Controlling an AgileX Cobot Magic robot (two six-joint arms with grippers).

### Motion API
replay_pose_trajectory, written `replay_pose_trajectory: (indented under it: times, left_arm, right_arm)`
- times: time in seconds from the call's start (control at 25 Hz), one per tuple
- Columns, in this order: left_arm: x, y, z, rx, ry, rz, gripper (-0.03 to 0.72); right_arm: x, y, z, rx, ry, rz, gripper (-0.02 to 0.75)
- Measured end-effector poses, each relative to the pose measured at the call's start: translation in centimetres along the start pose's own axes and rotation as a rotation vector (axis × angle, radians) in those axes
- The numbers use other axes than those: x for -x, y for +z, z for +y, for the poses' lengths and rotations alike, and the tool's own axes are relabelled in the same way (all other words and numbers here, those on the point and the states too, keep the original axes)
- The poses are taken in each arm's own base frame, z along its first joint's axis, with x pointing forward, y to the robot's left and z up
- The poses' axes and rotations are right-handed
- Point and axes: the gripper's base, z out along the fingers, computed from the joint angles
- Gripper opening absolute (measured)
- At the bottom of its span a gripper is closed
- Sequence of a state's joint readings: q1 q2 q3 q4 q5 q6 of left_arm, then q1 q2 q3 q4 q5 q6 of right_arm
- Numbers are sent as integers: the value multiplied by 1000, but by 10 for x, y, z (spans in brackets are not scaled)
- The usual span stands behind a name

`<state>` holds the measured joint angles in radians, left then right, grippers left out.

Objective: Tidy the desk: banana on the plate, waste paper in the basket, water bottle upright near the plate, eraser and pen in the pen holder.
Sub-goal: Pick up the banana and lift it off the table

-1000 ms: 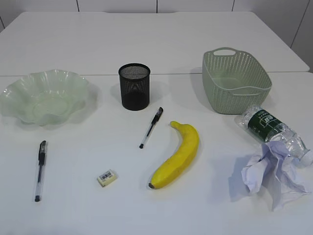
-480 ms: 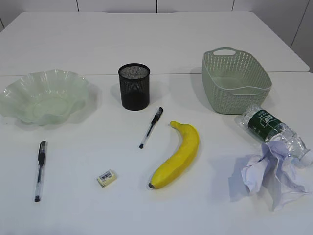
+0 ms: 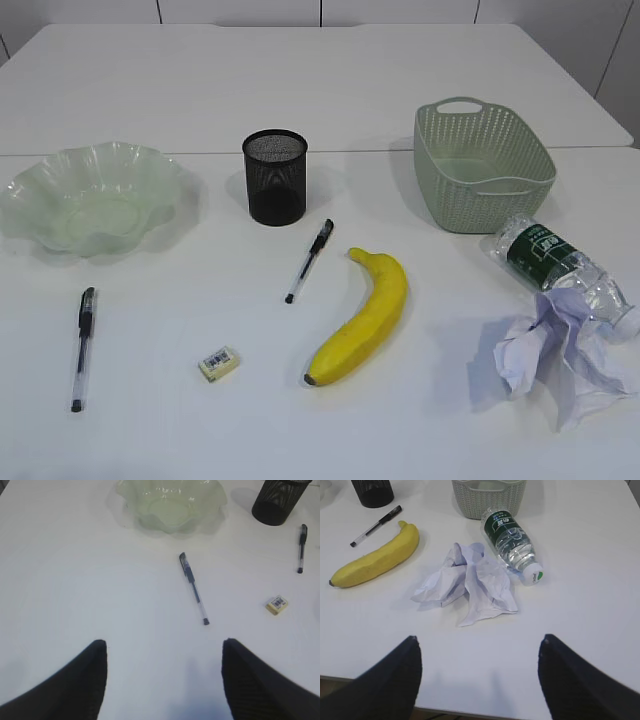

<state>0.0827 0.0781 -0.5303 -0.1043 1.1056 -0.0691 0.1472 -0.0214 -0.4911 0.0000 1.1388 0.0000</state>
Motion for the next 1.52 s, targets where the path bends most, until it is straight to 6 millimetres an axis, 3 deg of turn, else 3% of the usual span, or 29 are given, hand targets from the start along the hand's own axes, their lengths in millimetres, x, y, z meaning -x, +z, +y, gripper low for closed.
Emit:
replay_pose_trajectory:
  times: [0.88,1.04,1.24,1.52]
  left_arm:
    - [6,-1,-10,-110,-57,-50,498]
    - [17,7,-16,-169,-105,-29,498]
    - [26,18,-20,-209,10,29,498]
    - [72,31,-26,-227,64,56,498]
  right_arm:
    - [0,0,0,0,0,0,536]
    - [0,0,0,0,0,0,536]
    - [0,0,0,0,0,0,536]
    - [0,0,0,0,0,0,536]
